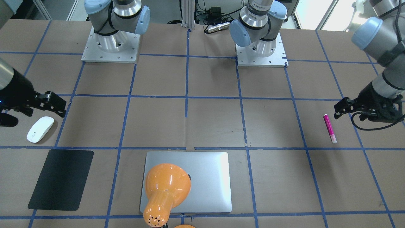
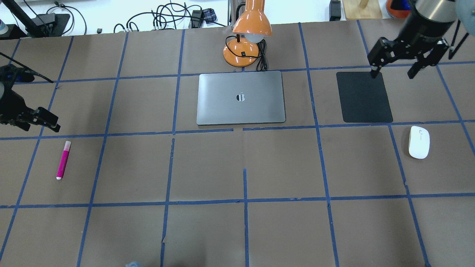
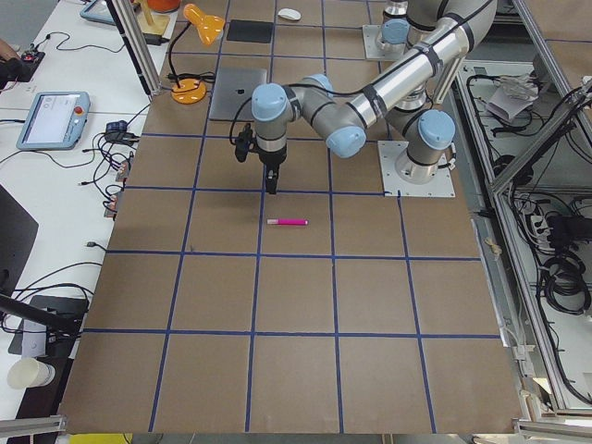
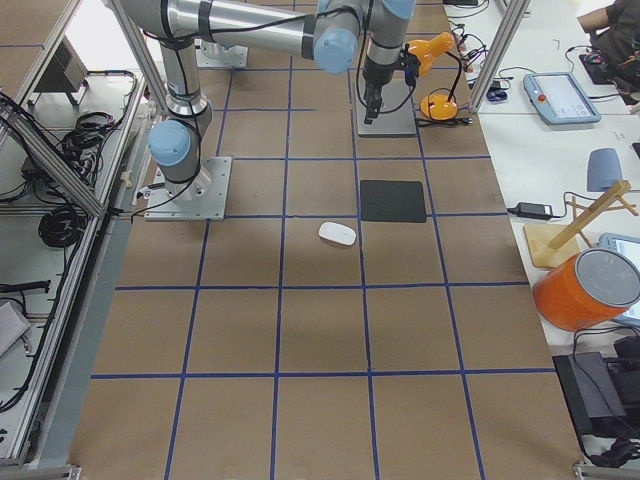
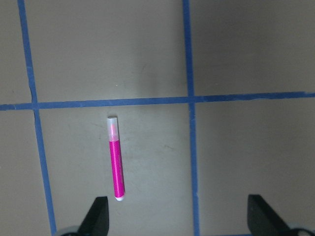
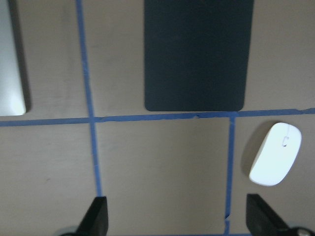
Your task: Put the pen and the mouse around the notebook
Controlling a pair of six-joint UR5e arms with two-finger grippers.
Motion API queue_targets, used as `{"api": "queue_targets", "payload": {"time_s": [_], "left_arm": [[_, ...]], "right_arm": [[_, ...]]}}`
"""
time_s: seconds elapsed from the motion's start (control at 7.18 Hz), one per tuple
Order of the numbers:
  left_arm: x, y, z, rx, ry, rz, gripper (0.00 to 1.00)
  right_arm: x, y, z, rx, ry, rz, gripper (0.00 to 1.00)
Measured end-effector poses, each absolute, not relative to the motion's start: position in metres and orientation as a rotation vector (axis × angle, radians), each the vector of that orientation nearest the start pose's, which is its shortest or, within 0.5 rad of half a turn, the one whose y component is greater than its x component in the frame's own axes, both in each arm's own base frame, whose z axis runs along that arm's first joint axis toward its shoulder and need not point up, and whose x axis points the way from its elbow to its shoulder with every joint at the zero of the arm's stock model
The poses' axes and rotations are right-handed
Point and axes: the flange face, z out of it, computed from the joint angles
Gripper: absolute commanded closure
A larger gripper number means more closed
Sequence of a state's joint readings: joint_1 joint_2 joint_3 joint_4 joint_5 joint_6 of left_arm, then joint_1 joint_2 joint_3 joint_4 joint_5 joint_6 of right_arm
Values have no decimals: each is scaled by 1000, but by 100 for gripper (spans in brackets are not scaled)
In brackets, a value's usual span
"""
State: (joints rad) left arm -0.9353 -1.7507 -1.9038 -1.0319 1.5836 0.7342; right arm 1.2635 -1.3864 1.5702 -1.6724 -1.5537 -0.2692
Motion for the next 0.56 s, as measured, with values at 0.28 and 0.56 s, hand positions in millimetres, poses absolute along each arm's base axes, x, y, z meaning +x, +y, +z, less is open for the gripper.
{"api": "queue_targets", "payload": {"time_s": [0.28,0.56], "left_arm": [[224,-485,216,205,3117,5,0],[229,-485,176,214,3136,43,25]], "right_arm": [[-130,-539,325,41,3138,61,0],[-167,-517,261,107,3148,65,0]]}}
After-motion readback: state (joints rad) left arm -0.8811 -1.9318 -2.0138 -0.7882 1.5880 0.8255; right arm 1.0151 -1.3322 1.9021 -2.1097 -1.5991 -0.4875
